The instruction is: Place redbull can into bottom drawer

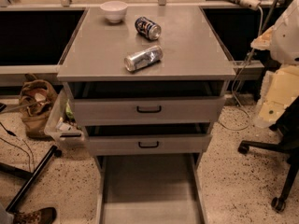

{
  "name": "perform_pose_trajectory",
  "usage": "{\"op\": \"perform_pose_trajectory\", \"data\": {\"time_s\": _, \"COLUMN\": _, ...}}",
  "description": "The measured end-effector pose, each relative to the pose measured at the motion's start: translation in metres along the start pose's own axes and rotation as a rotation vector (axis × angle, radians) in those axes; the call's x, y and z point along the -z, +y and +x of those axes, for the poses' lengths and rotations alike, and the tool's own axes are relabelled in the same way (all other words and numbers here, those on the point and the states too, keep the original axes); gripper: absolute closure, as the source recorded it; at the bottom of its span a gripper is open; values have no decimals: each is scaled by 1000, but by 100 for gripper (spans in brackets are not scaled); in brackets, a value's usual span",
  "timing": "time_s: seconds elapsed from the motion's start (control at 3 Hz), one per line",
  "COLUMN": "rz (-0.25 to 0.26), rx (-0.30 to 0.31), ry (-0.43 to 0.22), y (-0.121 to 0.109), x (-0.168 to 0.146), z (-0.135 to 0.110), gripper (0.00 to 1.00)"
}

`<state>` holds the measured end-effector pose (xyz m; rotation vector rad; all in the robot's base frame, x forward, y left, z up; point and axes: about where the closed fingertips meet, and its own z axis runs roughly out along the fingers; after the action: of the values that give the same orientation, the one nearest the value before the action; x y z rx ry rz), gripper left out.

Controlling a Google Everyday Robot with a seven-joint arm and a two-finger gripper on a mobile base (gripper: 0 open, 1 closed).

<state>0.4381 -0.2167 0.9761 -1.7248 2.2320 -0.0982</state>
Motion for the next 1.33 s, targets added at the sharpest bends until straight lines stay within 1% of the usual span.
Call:
{"op": "perform_pose_trajectory", "data": {"time_s": 0.33, "rz": 9, "rx": -8, "ry": -5, "y": -7, "x": -2, "z": 0, "gripper": 0}}
{"op": "perform_pose_trajectory", "data": {"time_s": 0.67, "rz": 16, "rx": 17, "ry": -26, "y": -44, "x": -19, "z": -8, "gripper": 0}}
{"op": "perform_pose_trajectory", "data": {"time_s": 1.0, "rz": 21, "rx": 56, "ry": -55, "y": -92, "x": -46, "z": -26, "gripper": 0}}
{"op": "perform_pose_trajectory", "data": {"time_s": 1.33, "rz": -11, "rx": 88, "ry": -153, "y": -138, "x": -88, "z": -42, "gripper": 0}}
